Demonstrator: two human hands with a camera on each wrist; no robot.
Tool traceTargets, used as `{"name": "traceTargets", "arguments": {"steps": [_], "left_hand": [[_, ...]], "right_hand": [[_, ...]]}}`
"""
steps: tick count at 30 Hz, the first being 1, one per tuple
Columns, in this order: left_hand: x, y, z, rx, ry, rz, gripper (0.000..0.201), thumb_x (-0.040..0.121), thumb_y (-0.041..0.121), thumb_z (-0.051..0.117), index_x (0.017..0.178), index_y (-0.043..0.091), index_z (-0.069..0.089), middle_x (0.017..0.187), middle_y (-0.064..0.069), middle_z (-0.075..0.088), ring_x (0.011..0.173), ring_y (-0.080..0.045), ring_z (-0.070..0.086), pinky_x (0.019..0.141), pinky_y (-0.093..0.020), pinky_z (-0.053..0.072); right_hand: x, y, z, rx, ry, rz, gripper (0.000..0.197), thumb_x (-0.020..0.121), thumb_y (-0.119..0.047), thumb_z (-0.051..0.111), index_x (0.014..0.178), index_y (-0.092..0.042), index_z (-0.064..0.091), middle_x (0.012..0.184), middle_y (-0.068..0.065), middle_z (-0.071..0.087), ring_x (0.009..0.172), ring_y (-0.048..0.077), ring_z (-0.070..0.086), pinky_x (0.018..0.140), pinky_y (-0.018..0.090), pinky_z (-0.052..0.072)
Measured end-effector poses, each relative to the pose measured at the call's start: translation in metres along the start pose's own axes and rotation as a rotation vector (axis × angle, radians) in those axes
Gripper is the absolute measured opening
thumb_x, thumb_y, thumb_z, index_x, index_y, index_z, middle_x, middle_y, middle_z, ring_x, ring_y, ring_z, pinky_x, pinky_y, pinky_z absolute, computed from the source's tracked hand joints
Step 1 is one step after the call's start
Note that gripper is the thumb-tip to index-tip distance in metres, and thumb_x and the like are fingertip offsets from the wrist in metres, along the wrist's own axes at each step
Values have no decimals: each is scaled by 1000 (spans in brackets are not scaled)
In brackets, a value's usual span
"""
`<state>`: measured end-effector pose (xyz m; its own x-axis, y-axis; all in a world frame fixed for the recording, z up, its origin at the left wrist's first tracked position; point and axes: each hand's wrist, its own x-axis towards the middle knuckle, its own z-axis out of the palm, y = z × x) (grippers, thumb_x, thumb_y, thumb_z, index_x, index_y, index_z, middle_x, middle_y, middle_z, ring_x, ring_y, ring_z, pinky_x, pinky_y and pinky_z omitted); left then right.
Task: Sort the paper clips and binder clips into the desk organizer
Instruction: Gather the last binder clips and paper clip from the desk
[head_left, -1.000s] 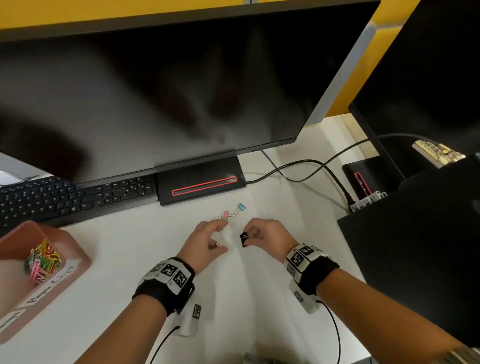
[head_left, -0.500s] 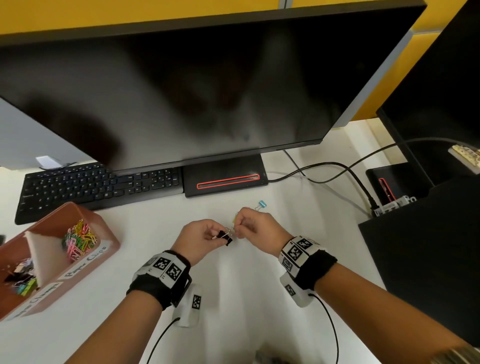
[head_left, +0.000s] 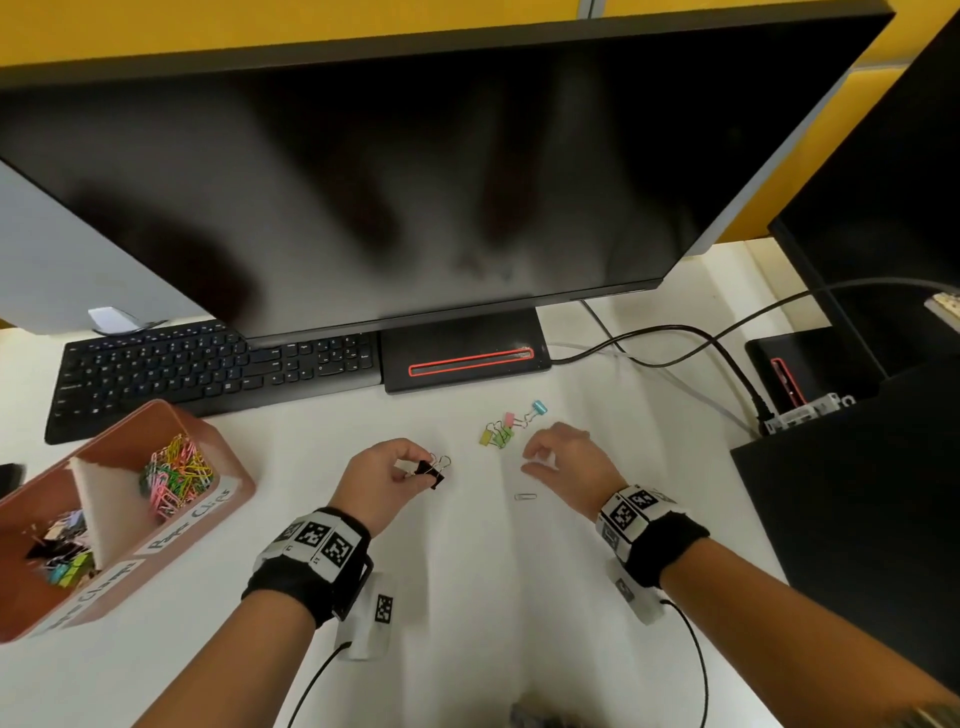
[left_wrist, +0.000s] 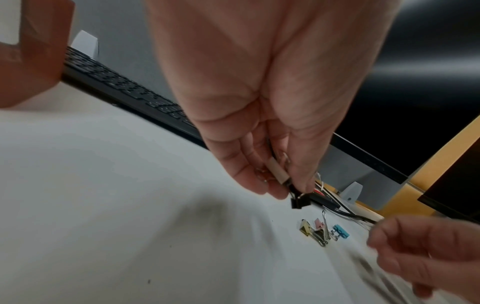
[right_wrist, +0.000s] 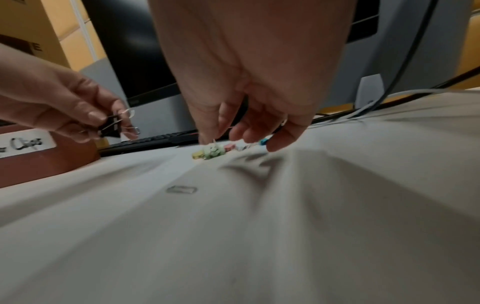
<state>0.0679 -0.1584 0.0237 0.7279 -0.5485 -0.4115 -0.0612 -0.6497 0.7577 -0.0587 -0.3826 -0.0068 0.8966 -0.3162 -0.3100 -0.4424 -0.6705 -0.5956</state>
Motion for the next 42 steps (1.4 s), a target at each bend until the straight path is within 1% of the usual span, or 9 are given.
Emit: {"name": "traceTargets", "arguments": {"steps": [3, 7, 14, 18, 20, 24, 31, 37, 42], "left_hand": [[4, 2, 5, 64, -5, 35, 16, 79, 15, 69, 81, 30, 63, 89, 12, 69, 70, -15, 65, 58, -3, 41], [12, 8, 13, 80, -36, 47, 20, 79, 14, 68, 87, 31, 61, 88, 4, 67, 75, -11, 60, 62, -3, 38], [35, 20, 23, 199, -196, 34, 65, 81, 21, 67, 136, 35, 34, 82, 4, 68, 84, -11, 57, 72, -13, 35], [53, 26, 35, 299, -371, 35, 76, 83, 18, 64, 142, 36, 22, 84, 2, 66, 82, -13, 57, 77, -19, 37], [62, 28, 40, 326, -394, 25, 72, 83, 18, 64, 142, 31, 26, 89, 0, 65, 86, -13, 55, 79, -19, 36], [74, 28, 46, 304, -390, 14, 61, 81, 21, 67, 134, 31, 40, 94, -3, 64, 85, -13, 55, 68, -13, 36], [81, 26, 51, 273, -370, 22, 33, 75, 17, 72, 105, 25, 60, 85, -3, 60, 82, -18, 57, 71, -19, 37], [77, 17, 44, 248, -346, 11, 27, 74, 15, 72, 92, 29, 57, 80, -1, 59, 76, -18, 57, 72, -23, 43], [65, 6, 33, 239, -318, -52, 23, 75, 13, 71, 84, 24, 51, 78, 0, 60, 69, -14, 54, 58, -18, 40]], "right_hand": [[17, 5, -11, -78, 122, -41, 36, 80, -13, 62, 115, -25, 59, 120, 2, 55, 108, 21, 51, 101, 35, 38], [39, -2, -16, -168, -108, -76, 46, 85, -6, 54, 125, -27, 54, 145, -1, 40, 132, 23, 34, 113, 32, 23], [43, 11, -13, -119, -32, -40, 28, 85, -10, 60, 112, -13, 64, 106, 9, 62, 103, 27, 53, 95, 29, 35], [41, 12, -17, 23, -31, -13, 36, 84, 0, 57, 116, -16, 60, 95, 2, 51, 82, 23, 58, 85, 37, 51], [43, 7, -20, 88, -84, -35, 44, 83, 4, 57, 122, -17, 56, 109, 3, 44, 77, 24, 60, 76, 35, 56], [52, 4, -15, -56, -190, -119, 46, 81, -2, 63, 124, -18, 56, 136, 2, 32, 96, 20, 55, 93, 29, 47], [55, 5, -11, -74, -89, -122, 16, 85, -14, 62, 100, -12, 68, 104, 7, 63, 97, 23, 54, 92, 33, 42], [52, 12, -26, 5, -24, -38, 18, 83, -13, 65, 100, -12, 68, 95, 8, 63, 89, 19, 58, 85, 27, 45], [45, 19, -27, -68, -16, -33, 10, 78, -18, 71, 86, -11, 69, 107, 1, 53, 95, 14, 49, 91, 25, 38]]}}
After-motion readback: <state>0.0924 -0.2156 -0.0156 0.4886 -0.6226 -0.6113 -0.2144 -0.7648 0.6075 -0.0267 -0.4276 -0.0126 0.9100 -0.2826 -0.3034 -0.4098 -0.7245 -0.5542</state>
